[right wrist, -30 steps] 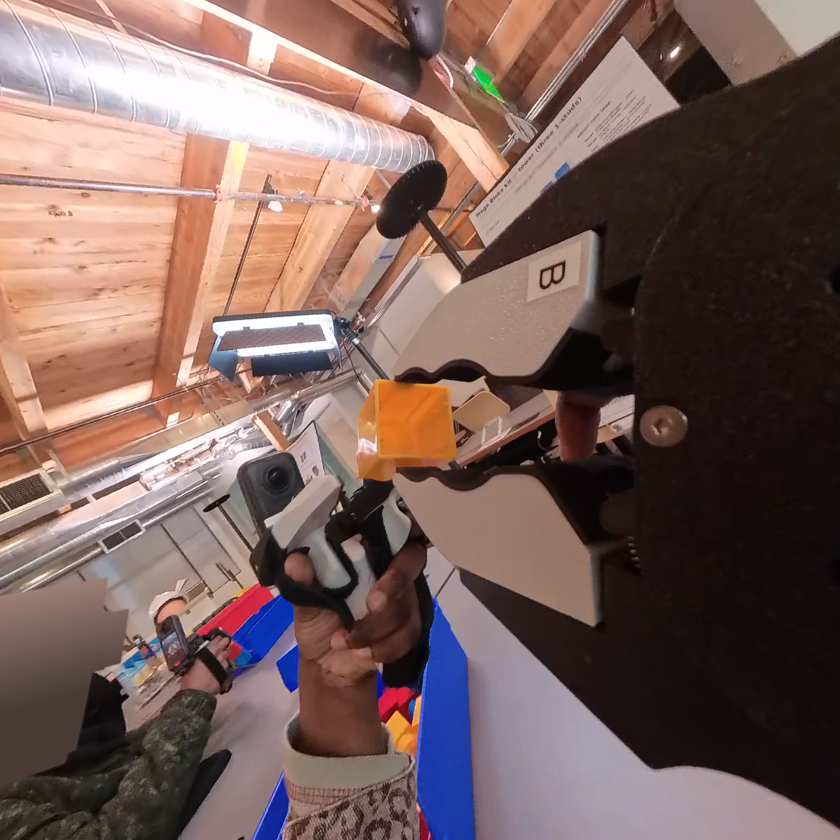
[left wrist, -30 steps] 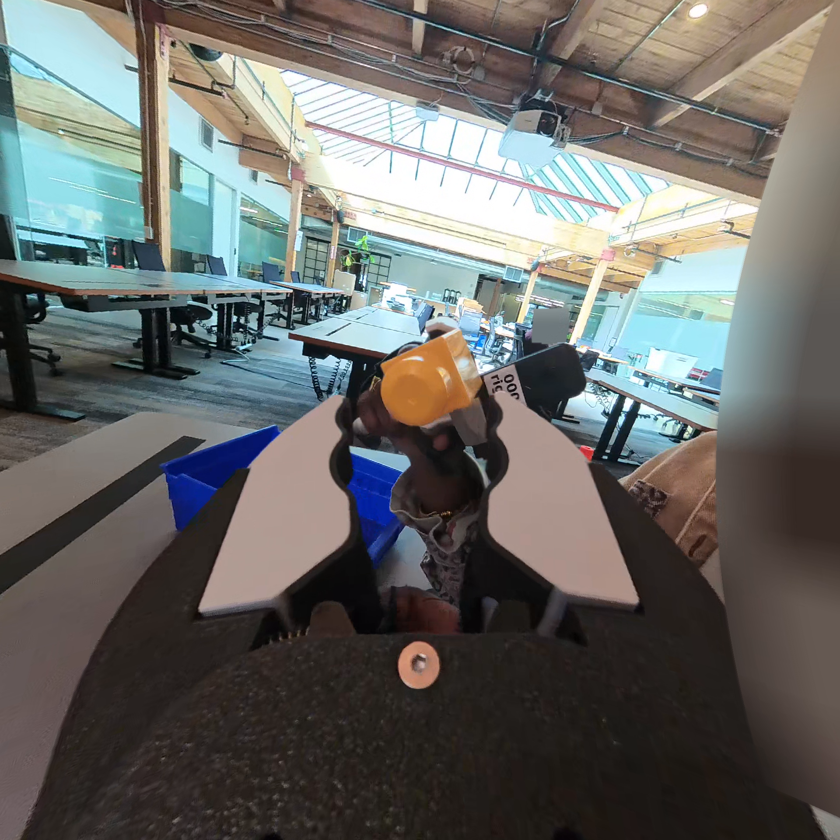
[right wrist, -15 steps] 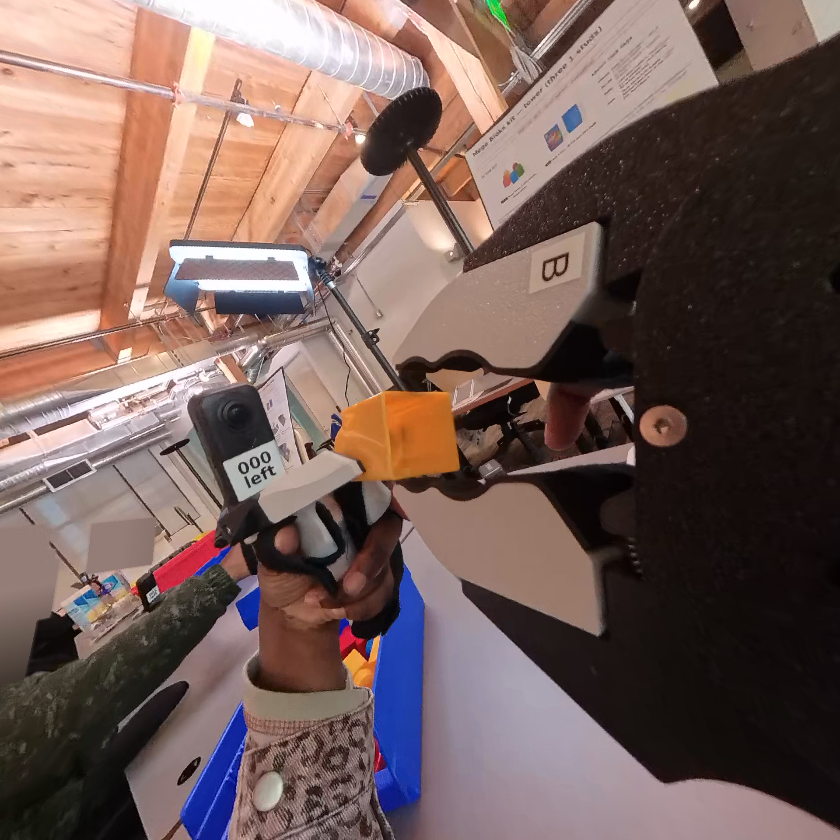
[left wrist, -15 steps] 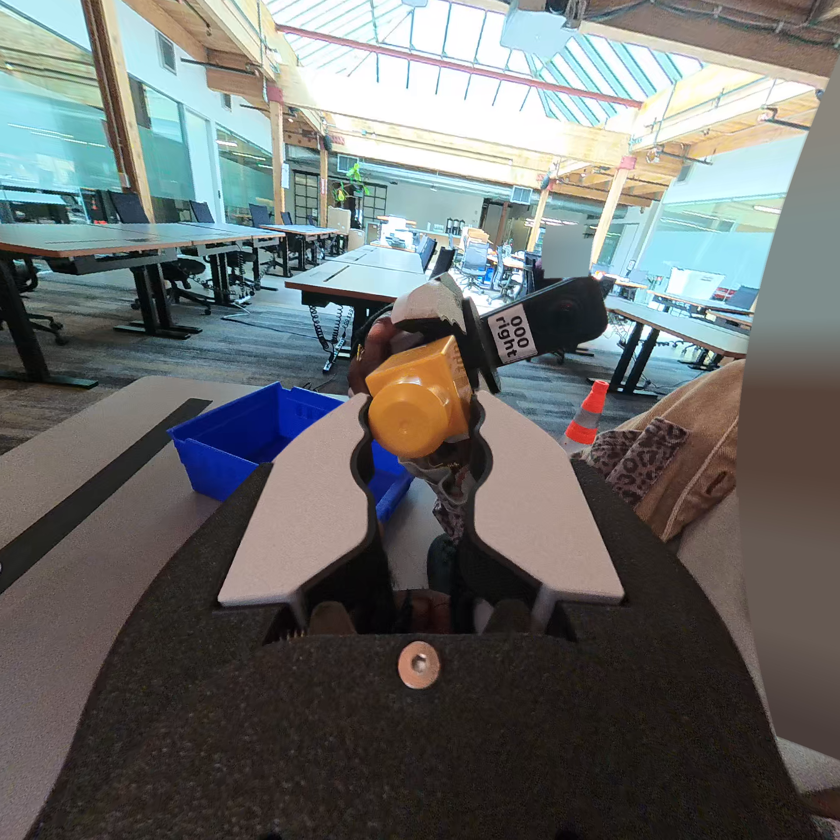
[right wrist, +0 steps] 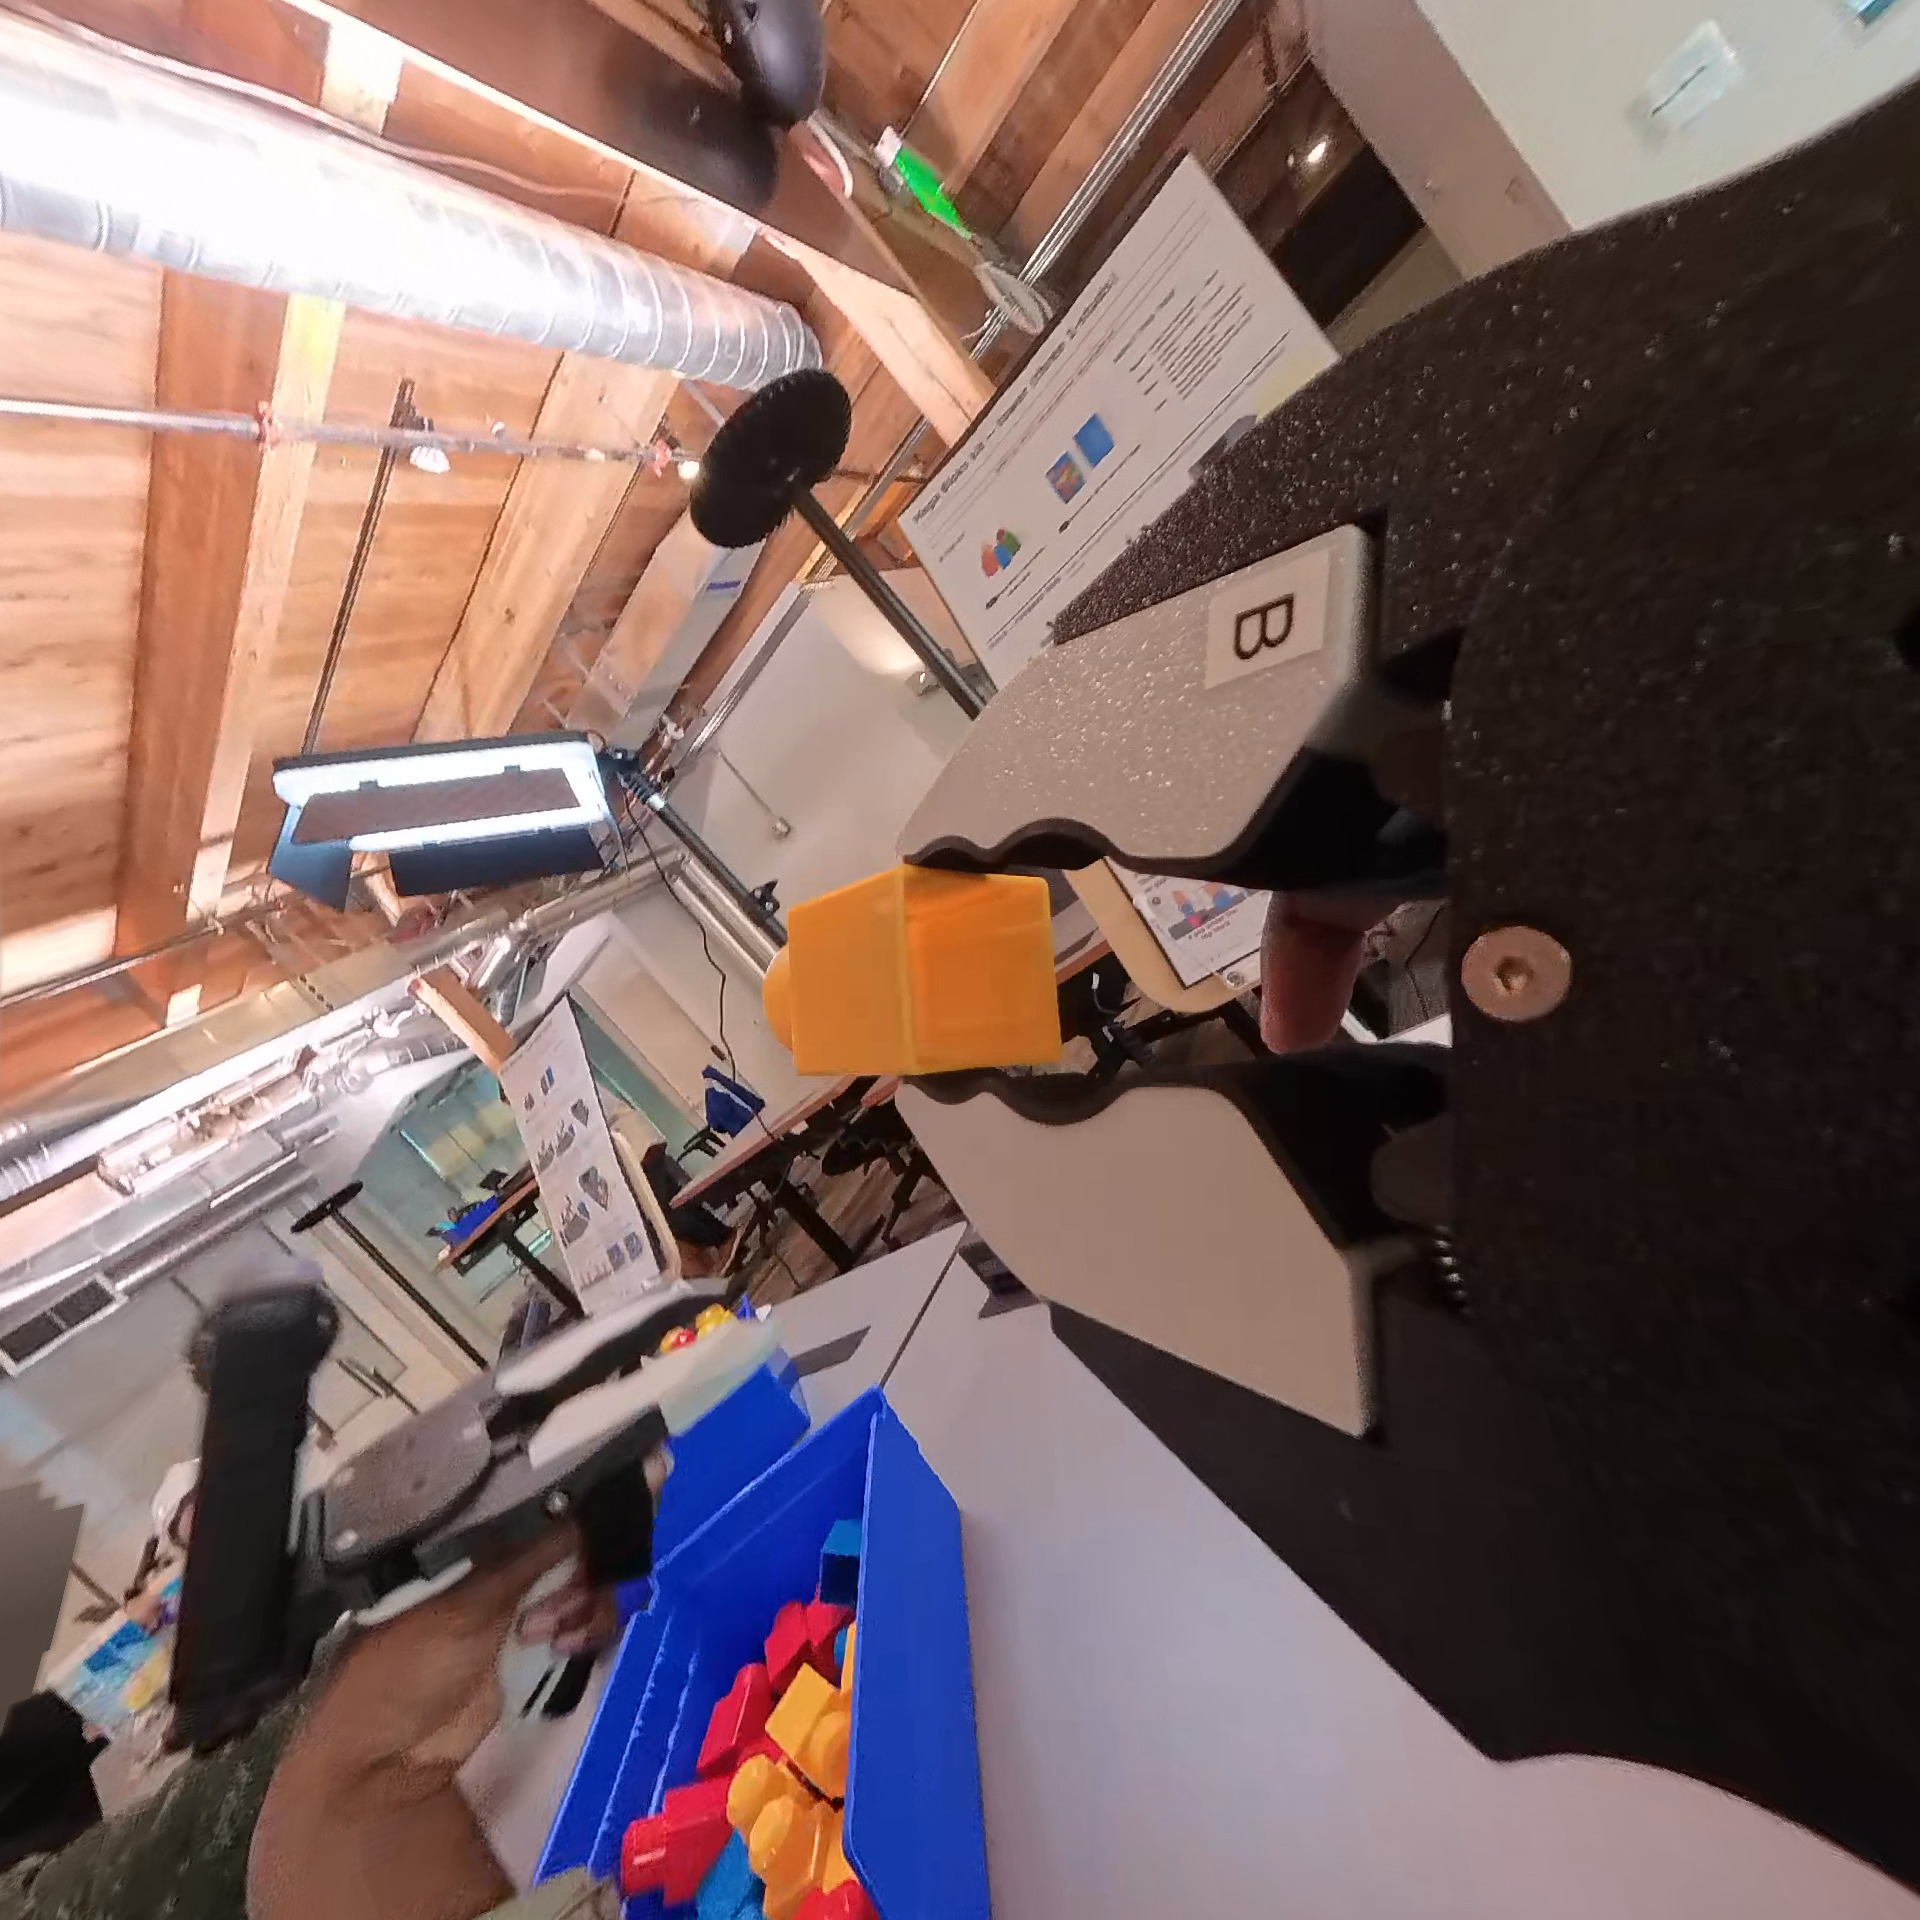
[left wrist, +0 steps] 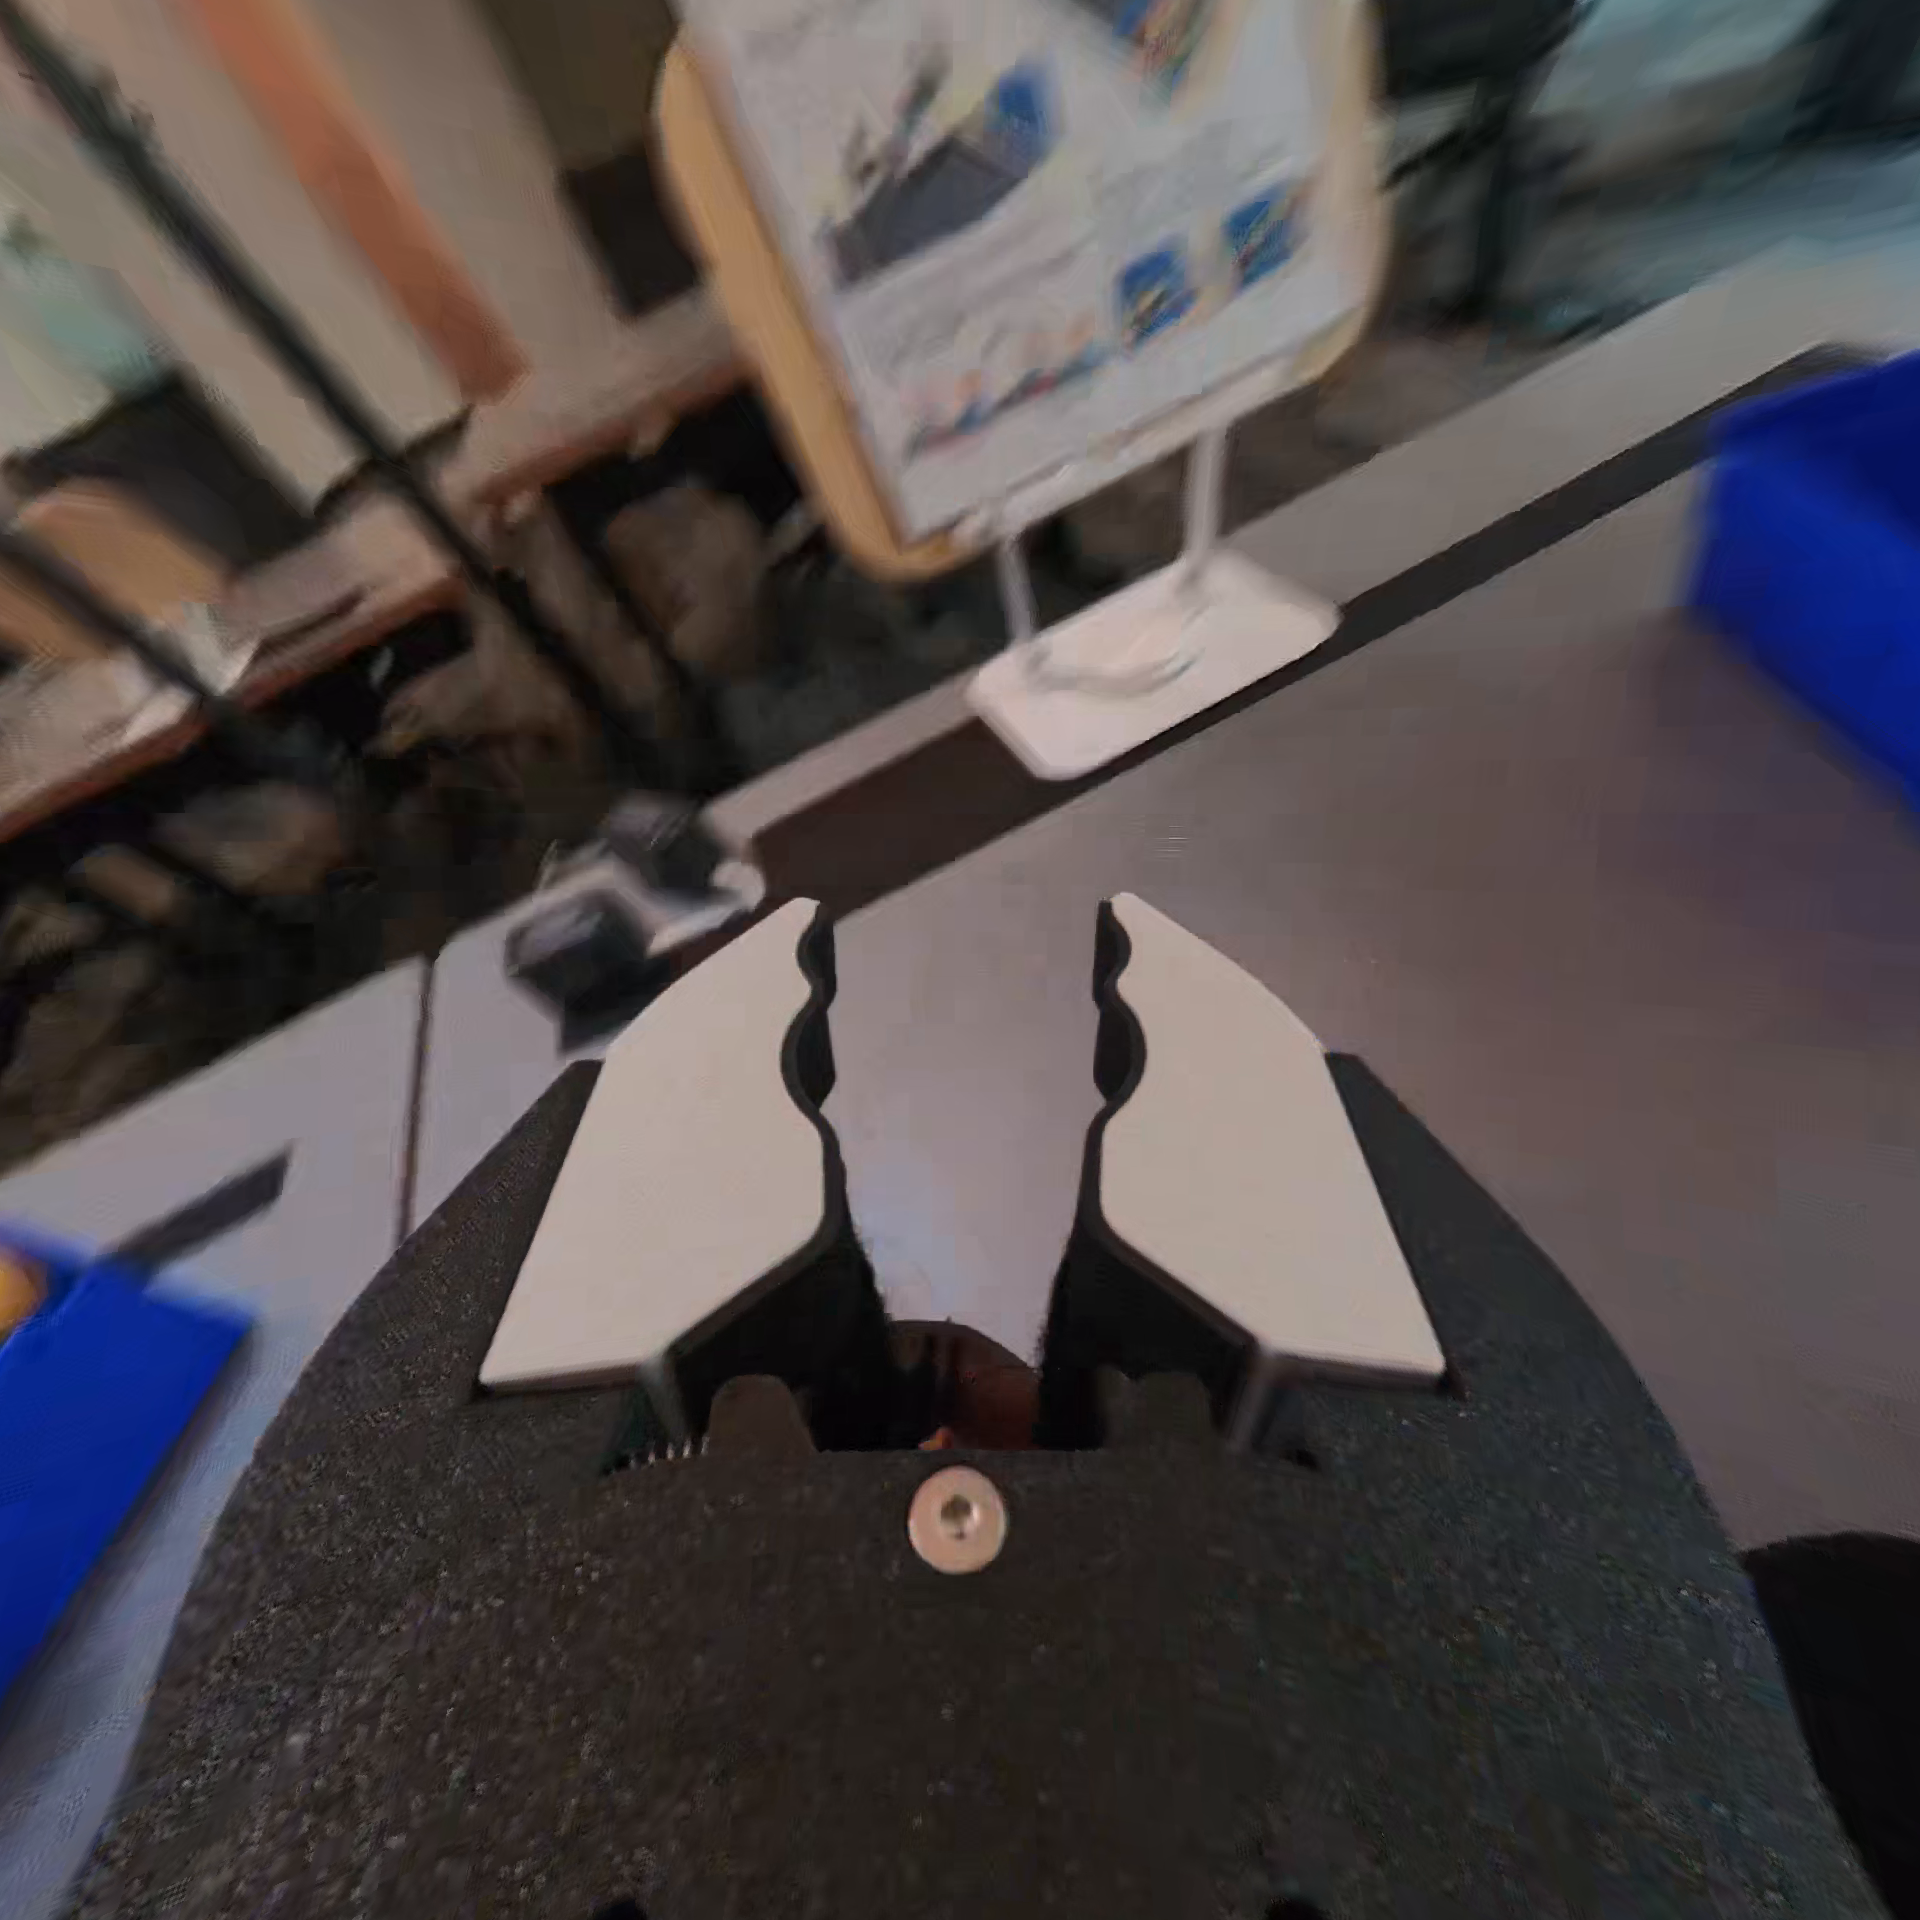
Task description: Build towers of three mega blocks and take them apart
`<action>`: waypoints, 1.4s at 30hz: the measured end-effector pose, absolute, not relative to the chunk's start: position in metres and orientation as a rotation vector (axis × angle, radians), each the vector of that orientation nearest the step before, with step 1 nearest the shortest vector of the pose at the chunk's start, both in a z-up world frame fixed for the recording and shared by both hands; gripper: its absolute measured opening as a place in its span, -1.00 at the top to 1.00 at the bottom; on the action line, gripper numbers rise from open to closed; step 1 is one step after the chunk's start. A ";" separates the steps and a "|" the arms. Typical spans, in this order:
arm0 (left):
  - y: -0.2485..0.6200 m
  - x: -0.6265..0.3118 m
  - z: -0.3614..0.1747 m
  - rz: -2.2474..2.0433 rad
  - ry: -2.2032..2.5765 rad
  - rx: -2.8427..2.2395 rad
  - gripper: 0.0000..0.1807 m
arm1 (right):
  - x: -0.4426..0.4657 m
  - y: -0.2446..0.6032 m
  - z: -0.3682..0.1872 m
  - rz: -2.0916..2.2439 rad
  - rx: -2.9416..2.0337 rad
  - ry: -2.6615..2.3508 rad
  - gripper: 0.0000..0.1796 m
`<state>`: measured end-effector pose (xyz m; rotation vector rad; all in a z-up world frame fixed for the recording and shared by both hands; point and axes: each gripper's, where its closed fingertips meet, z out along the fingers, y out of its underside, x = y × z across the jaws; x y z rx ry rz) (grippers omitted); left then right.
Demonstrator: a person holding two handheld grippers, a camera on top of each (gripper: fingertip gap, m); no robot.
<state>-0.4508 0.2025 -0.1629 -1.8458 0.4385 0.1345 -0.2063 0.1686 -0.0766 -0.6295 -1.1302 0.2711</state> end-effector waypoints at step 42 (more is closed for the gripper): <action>0.212 -0.561 -0.146 -0.496 -0.225 -1.412 0.69 | -0.230 0.174 -0.081 0.372 -0.643 -1.117 0.60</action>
